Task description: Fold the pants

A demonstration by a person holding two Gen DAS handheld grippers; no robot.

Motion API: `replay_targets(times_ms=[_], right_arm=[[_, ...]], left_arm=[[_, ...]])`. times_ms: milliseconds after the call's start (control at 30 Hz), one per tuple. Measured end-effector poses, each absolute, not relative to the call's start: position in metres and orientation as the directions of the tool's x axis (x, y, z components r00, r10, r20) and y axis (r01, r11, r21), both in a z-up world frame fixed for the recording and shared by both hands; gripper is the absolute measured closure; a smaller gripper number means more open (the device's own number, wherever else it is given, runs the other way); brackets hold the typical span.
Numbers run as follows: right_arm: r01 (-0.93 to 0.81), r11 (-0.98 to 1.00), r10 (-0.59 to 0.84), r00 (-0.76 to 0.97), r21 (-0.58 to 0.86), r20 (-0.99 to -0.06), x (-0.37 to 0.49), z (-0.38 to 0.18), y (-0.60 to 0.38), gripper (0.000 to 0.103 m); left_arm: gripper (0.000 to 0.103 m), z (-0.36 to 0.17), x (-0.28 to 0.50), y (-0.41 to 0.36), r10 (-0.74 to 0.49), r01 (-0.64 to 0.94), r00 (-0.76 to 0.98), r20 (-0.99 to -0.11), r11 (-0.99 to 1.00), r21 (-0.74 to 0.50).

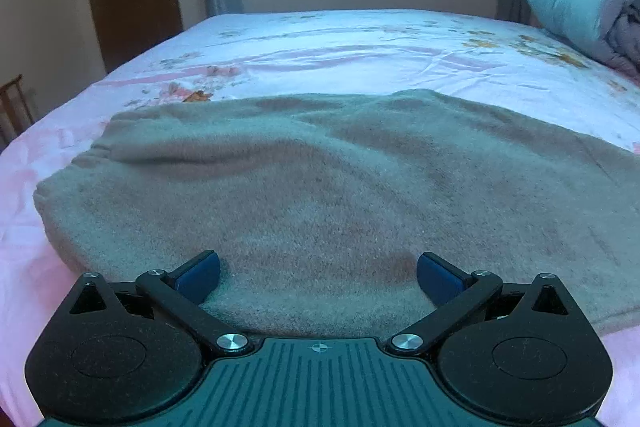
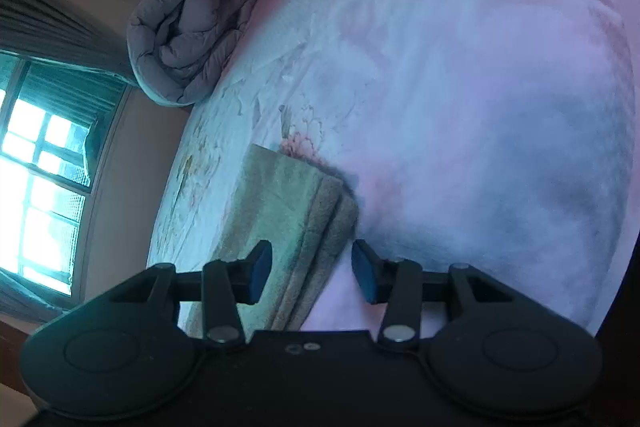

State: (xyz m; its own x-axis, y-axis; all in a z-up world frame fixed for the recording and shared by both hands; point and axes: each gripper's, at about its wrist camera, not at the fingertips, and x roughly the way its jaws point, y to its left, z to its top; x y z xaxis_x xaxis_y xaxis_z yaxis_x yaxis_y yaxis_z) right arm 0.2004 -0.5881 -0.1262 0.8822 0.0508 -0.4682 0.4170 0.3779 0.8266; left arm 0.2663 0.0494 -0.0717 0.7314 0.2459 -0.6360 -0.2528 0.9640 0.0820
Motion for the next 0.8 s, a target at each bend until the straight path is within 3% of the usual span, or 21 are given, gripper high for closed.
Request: replay_targets(times_ms=[67, 167, 233, 267, 533, 800], right_arm=[[0.409, 0.410, 0.067, 0.878, 0.815, -0.474, 0.204, -0.120, -0.584, 0.073], [0.389, 0.456, 0.082, 0.878, 0.801, -0.472, 0.204, -0.118, -0.580, 0.076], [0.397, 0.447, 0.076, 0.876, 0.801, -0.477, 0.203, -0.124, -0.581, 0.081], [0.397, 0.436, 0.079, 0.877, 0.808, -0.474, 0.202, -0.127, -0.582, 0.082], [0.361, 0.411, 0.111, 0.892, 0.837, -0.439, 0.198, -0.130, -0.589, 0.080], [0.332, 0.416, 0.070, 0.917, 0.847, -0.393, 0.190, -0.133, -0.585, 0.078]], left_arm=[[0.000, -0.063, 0.267, 0.047, 0.268, -0.293, 0.724, -0.635, 0.954, 0.070], [0.000, -0.050, 0.259, 0.027, 0.291, -0.321, 0.774, -0.563, 0.946, 0.047], [0.000, -0.059, 0.268, 0.011, 0.291, -0.313, 0.733, -0.615, 0.947, 0.075], [0.000, -0.069, 0.274, 0.008, 0.282, -0.316, 0.697, -0.660, 0.946, 0.071], [0.000, -0.059, 0.264, -0.010, 0.303, -0.337, 0.742, -0.598, 0.940, 0.057], [0.000, -0.047, 0.270, -0.150, 0.008, -0.044, 0.775, -0.632, 0.998, -0.041]])
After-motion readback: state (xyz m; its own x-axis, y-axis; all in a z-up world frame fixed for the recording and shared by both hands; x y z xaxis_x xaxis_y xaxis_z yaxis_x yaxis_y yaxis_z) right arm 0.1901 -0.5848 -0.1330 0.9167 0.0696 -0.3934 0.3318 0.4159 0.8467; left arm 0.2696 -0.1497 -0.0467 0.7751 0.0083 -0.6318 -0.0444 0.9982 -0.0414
